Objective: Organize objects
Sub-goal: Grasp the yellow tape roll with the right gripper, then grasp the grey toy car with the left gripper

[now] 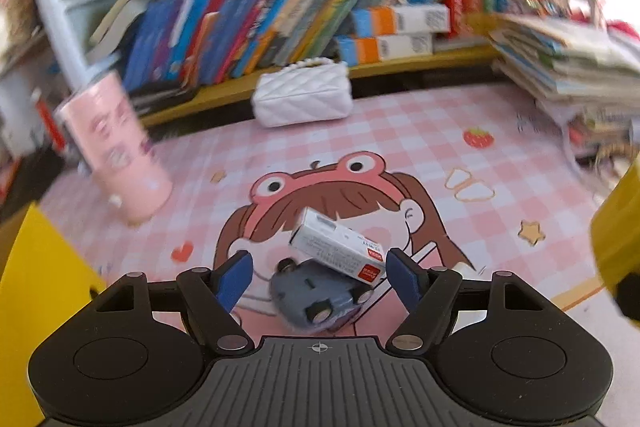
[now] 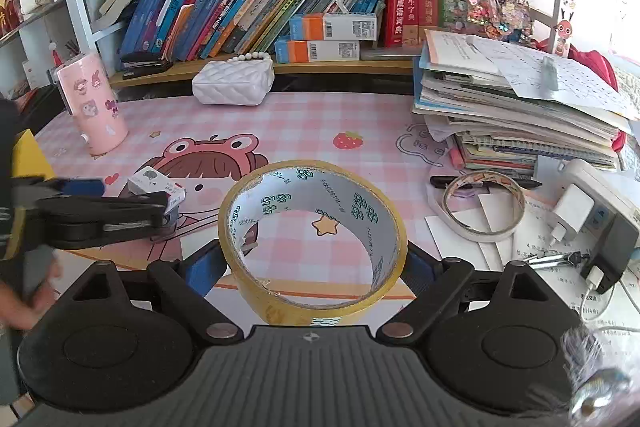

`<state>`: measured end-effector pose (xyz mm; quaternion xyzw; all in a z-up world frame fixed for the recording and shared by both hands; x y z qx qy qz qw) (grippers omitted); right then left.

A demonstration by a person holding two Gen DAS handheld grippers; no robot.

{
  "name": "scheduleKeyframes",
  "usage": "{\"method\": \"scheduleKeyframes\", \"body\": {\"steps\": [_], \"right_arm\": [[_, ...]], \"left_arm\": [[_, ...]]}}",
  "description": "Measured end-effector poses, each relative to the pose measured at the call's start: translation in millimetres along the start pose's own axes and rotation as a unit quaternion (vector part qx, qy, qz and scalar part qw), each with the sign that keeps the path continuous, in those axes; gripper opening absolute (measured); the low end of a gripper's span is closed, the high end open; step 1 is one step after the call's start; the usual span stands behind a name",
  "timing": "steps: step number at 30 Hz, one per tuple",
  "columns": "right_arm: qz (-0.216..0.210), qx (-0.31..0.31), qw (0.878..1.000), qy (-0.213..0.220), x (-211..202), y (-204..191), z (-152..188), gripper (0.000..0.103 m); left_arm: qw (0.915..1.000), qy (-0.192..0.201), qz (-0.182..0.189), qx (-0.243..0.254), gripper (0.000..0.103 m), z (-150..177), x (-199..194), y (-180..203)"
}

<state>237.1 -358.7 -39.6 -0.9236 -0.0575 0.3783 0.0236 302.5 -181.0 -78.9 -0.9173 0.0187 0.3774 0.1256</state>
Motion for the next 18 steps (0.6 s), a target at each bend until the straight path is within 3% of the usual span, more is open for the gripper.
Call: {"method": "scheduleKeyframes", "body": {"steps": [3, 10, 15, 18], "right_arm": [[0.004, 0.002, 1.0, -0.001, -3, 1, 2, 0.089], [0.009, 0.003, 1.0, -0.005, -5, 1, 6, 0.089], [0.007, -0.001, 1.0, -0.01, -5, -2, 8, 0.089], [0.004, -0.006, 1.0, -0.013, -5, -4, 8, 0.089]], "left_arm": [[0.9997, -0.014, -0.008, 0.018, 0.065, 0, 10, 7], [0.9999, -0.005, 0.002, 0.011, 0.064, -2, 9, 3], [0.9997, -0.02, -0.009, 0.004, 0.068, 3, 13, 3], [0.9994, -0.027, -0.022, -0.004, 0.077, 5, 20, 1]]}}
Point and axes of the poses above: each gripper's, at about its wrist camera, not at the fingertips, and x roughly the way its jaws point, y to its right, z to its underside, the point moved 1 cm from there along x, roughly the way its jaws point, and after that the axes turned 3 degrees about -y, right-handed, at the moved point
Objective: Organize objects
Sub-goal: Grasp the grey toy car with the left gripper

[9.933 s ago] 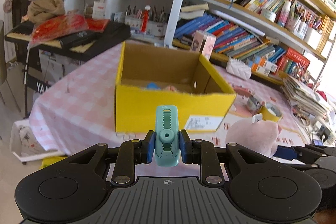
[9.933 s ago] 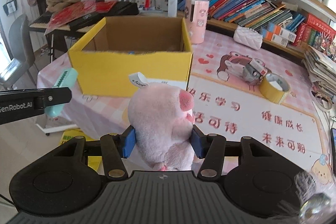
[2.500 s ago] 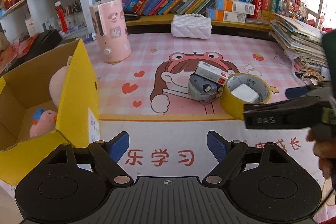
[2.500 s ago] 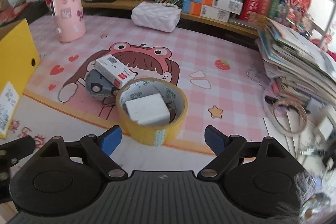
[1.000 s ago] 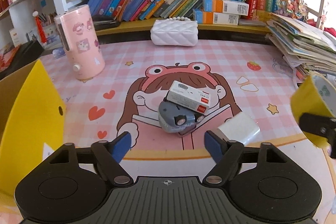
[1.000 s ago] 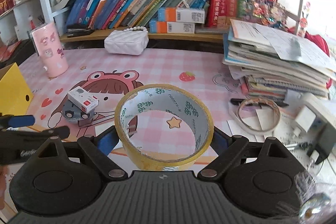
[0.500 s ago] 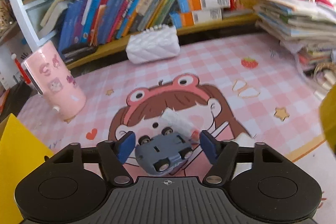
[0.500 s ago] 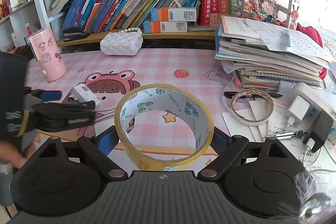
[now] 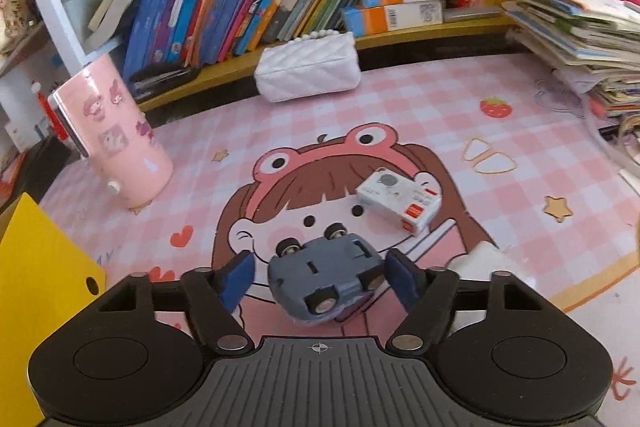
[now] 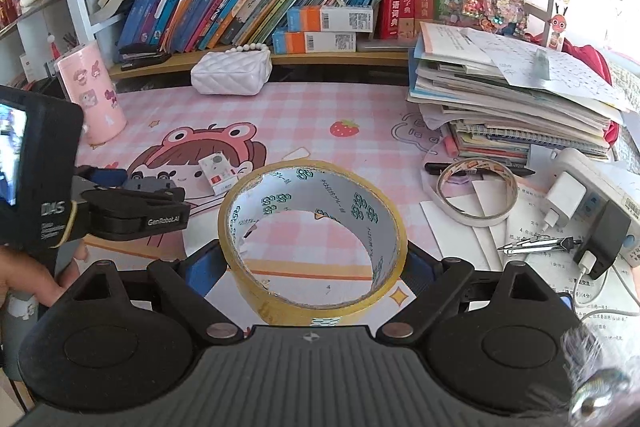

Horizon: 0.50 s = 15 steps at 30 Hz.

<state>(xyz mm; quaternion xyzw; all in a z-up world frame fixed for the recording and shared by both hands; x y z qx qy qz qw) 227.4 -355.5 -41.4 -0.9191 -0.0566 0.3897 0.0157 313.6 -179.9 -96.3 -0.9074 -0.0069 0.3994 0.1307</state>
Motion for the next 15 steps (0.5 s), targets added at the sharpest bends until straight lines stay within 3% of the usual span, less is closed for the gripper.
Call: {"method": "scheduleKeyframes", "body": {"steps": [5, 8, 15], "right_arm": [[-0.001, -0.005, 1.0, -0.003, 0, 0, 1, 0.089], [0.001, -0.007, 1.0, -0.006, 1, 1, 1, 0.089], [0.0, -0.012, 1.0, -0.002, -2, -2, 0, 0.089]], "left_arm": [[0.9998, -0.009, 0.008, -0.019, 0.076, 0, 9, -2], [0.9989, -0.016, 0.02, -0.039, 0.063, 1, 11, -4], [0.9961, 0.01, 0.044, -0.076, 0.062, 2, -20, -17]]}}
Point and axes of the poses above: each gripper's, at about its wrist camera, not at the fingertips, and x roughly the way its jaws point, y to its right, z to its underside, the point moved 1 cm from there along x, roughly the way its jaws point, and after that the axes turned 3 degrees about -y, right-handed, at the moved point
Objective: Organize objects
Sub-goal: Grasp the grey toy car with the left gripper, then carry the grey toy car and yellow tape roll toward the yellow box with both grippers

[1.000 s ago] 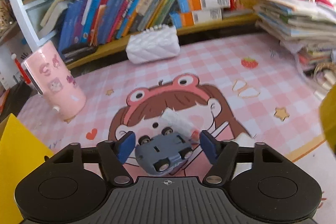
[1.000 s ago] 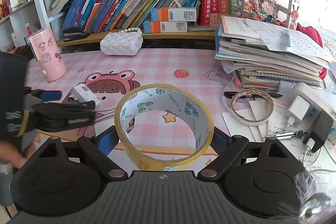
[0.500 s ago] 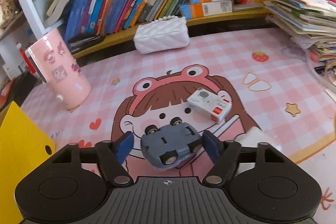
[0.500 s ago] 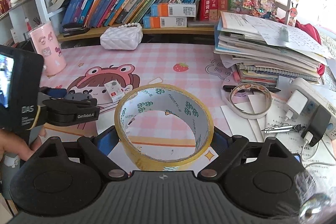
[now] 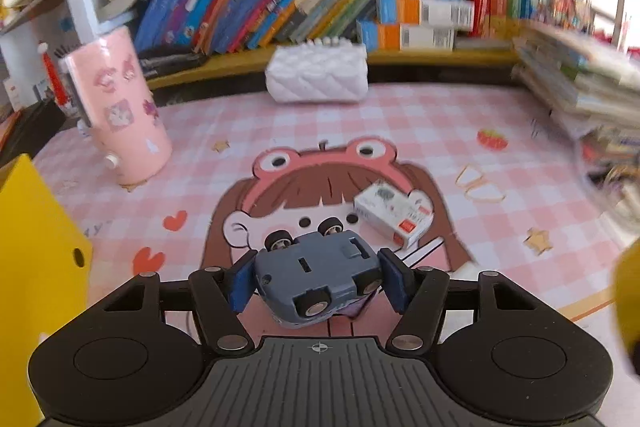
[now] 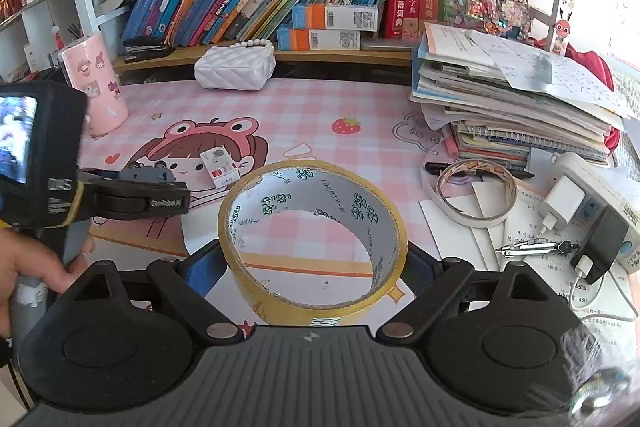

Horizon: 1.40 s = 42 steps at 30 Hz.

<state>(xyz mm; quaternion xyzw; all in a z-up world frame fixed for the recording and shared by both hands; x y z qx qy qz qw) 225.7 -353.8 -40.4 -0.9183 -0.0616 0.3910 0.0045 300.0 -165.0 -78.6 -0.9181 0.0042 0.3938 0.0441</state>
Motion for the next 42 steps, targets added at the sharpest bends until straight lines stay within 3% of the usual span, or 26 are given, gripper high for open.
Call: {"method": "scheduleKeyframes", "body": {"steps": [9, 15, 28, 42], "right_arm": [[-0.017, -0.021, 1.0, 0.002, 0, -26, 1, 0.089], [-0.021, -0.034, 0.999, -0.004, -4, -51, 8, 0.09], [-0.037, -0.077, 0.996, -0.004, -44, -132, 42, 0.09], [-0.077, -0.121, 0.989, -0.023, -89, -230, 99, 0.09]], "left_arm": [[0.9974, 0.045, 0.036, -0.042, 0.062, 17, -82, -30], [0.9955, 0.041, 0.044, -0.073, 0.062, 43, -113, -52], [0.9939, 0.034, 0.035, -0.099, 0.062, 103, -165, -110], [0.9881, 0.019, -0.008, -0.152, 0.062, 177, -229, -191]]}}
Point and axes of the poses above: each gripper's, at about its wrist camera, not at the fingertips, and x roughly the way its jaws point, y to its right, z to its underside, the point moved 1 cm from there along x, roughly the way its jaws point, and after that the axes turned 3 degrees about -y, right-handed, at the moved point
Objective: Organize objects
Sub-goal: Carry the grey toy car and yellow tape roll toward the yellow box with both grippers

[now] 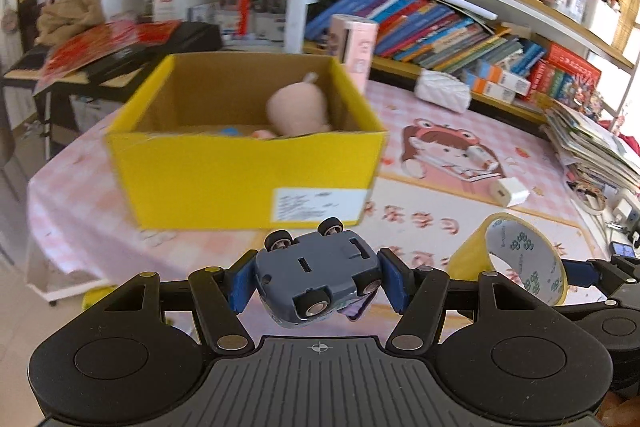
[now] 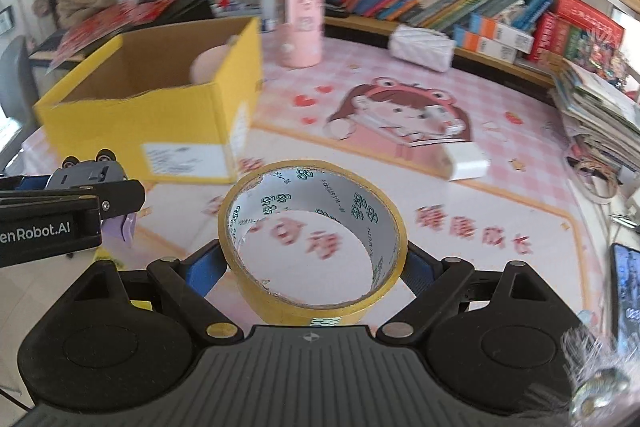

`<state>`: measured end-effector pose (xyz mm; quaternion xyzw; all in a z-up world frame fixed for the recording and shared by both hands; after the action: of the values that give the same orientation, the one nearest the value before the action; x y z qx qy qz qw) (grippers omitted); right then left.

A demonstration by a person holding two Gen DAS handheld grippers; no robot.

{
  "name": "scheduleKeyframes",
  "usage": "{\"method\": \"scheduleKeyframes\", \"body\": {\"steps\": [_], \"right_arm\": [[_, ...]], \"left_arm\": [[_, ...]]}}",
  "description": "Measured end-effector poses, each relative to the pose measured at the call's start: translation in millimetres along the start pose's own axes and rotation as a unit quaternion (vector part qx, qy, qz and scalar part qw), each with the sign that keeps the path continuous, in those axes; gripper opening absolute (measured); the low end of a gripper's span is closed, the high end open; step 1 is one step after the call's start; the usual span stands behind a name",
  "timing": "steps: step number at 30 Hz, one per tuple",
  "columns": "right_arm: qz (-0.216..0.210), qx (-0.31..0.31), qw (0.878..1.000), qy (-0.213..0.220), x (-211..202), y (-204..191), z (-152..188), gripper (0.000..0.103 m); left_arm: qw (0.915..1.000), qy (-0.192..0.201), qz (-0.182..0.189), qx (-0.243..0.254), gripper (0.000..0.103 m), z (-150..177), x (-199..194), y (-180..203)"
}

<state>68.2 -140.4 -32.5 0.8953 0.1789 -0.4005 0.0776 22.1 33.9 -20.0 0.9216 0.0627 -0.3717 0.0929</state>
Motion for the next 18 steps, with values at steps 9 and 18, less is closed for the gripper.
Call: {"method": "scheduleKeyframes", "body": {"steps": [9, 18], "right_arm": [[-0.028, -0.022, 0.999, -0.002, -12, -53, 16, 0.09], [-0.04, -0.028, 0.999, 0.012, -23, -89, 22, 0.09]], "left_arm": [[0.9994, 0.007, -0.028, -0.022, 0.062, 20, -29, -45], [0.9985, 0.027, -0.04, -0.026, 0.062, 28, -54, -75]]}}
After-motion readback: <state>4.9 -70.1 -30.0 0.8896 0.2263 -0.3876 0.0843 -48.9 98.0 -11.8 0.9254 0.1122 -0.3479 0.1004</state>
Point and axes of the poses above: each gripper's, at about its wrist camera, not at the fingertips, and x roughly the way its jaws point, y to its right, z to its underside, the point moved 1 cm from there along x, roughly the way its jaws point, and after that the axes turned 3 degrees about -y, right-handed, at the moved point
